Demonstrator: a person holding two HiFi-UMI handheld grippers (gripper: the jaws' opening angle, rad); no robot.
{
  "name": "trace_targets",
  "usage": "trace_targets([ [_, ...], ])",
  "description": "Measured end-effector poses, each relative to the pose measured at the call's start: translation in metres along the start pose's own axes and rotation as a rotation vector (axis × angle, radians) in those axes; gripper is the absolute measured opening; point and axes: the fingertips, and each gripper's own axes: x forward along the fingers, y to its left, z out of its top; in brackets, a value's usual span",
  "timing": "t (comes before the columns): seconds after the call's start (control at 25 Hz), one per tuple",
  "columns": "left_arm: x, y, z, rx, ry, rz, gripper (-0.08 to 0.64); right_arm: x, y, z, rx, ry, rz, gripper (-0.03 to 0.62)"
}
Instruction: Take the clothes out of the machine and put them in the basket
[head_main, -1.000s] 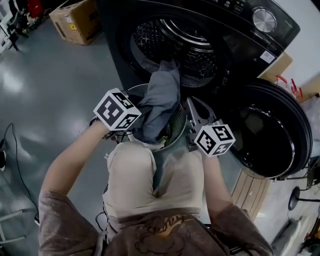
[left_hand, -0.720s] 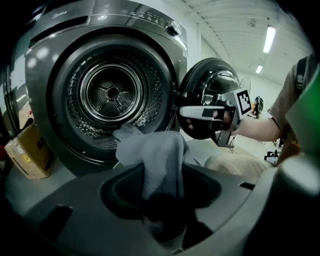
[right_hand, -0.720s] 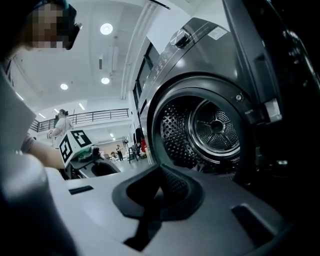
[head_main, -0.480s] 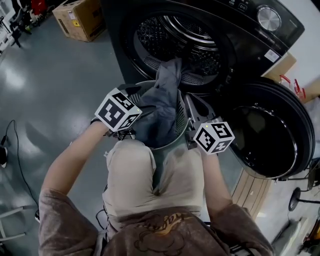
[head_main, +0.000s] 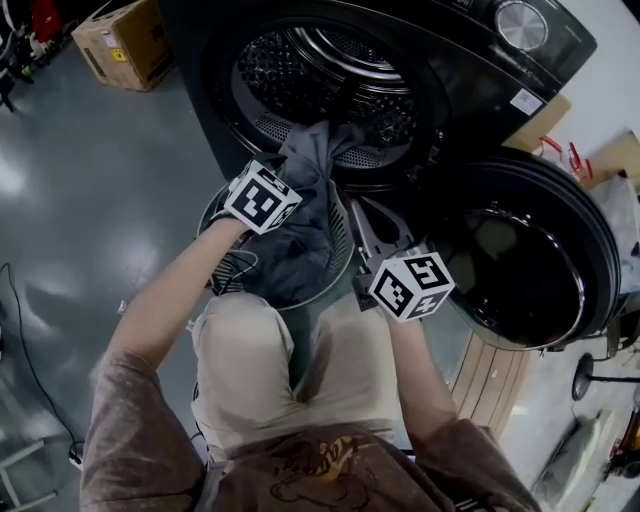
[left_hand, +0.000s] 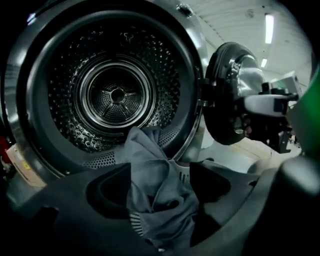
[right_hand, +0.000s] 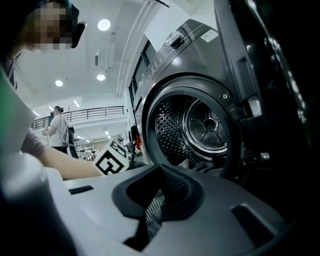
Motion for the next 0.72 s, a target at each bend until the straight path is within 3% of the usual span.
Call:
trace_targets([
  [0.36, 0.080, 0.051, 0.010, -0.048, 0.028, 0.119, 0.370, -0.019, -0.015, 0.000, 0.001, 0.001, -0.075, -0.003],
  [0.56, 0.092, 0.055, 0.011, -0.079, 0.032, 0.122, 0.361, -0.024, -0.022, -0.001, 0.000, 0.005, -0.094, -0.003],
  [0.64, 0.089, 0.054, 0.011, -0.074, 0.030, 0.114, 0.286, -0.023, -0.022, -0.002, 0.000, 0.006, -0.095, -0.003],
  [0.72, 0.084, 0.050, 0.008, -0.069, 0.035, 0.094, 0.137, -0.021, -0.019, -0.002, -0.003, 0.007, -0.089, -0.003],
])
